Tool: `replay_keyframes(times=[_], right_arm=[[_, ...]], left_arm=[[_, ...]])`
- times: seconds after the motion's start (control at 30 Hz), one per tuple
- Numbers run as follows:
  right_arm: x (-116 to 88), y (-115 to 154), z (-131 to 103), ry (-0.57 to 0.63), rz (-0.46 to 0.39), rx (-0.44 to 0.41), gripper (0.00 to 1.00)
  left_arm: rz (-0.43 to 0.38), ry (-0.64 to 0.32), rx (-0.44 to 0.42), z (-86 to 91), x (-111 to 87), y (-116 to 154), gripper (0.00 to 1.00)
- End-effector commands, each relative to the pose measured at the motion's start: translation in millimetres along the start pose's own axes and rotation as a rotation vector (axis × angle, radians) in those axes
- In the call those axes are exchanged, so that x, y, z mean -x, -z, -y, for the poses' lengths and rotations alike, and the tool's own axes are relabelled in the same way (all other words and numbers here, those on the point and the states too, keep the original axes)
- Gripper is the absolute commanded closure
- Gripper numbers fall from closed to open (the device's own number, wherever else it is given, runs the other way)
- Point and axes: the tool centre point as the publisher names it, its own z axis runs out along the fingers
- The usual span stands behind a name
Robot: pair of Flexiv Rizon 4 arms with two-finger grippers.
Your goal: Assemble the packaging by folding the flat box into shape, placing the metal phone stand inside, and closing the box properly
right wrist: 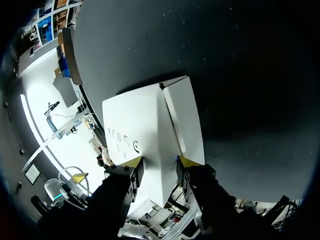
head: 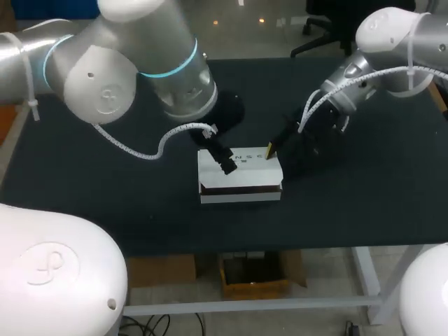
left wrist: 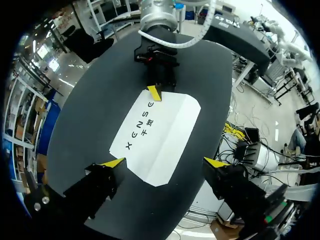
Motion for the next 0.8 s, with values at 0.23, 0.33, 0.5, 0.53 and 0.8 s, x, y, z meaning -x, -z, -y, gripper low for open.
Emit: replay_keyframes(times=[0.23, 0.33, 0.5, 0.53, 0.8], right_arm=[[-0.4, -0.8, -0.3, -0.001, 0.001, -0.001, 0.6], [-0.4, -0.8, -0.3, -0.001, 0.001, -0.001, 0.6], [-0.4, -0.8, -0.3, -0.001, 0.001, -0.001, 0.61], [-0.4, -0.8, -0.3, -0.001, 0.001, -0.001, 0.61], [-0.4, -0.8, -0.3, -0.001, 0.001, -0.001, 0.6]], left_arm=[[0.082, -0.112, 0.103, 7.0, -7.3, -15.2, 0.0], [0.082, -0.112, 0.103, 7.0, -7.3, -15.2, 0.0], [0.082, -0.112, 0.103, 7.0, -7.3, -15.2, 0.0], [0.082, -0.112, 0.103, 7.0, -7.3, -15.2, 0.0], [-0.034, -0.316, 0.016, -4.1, -6.0, -28.1, 0.0]])
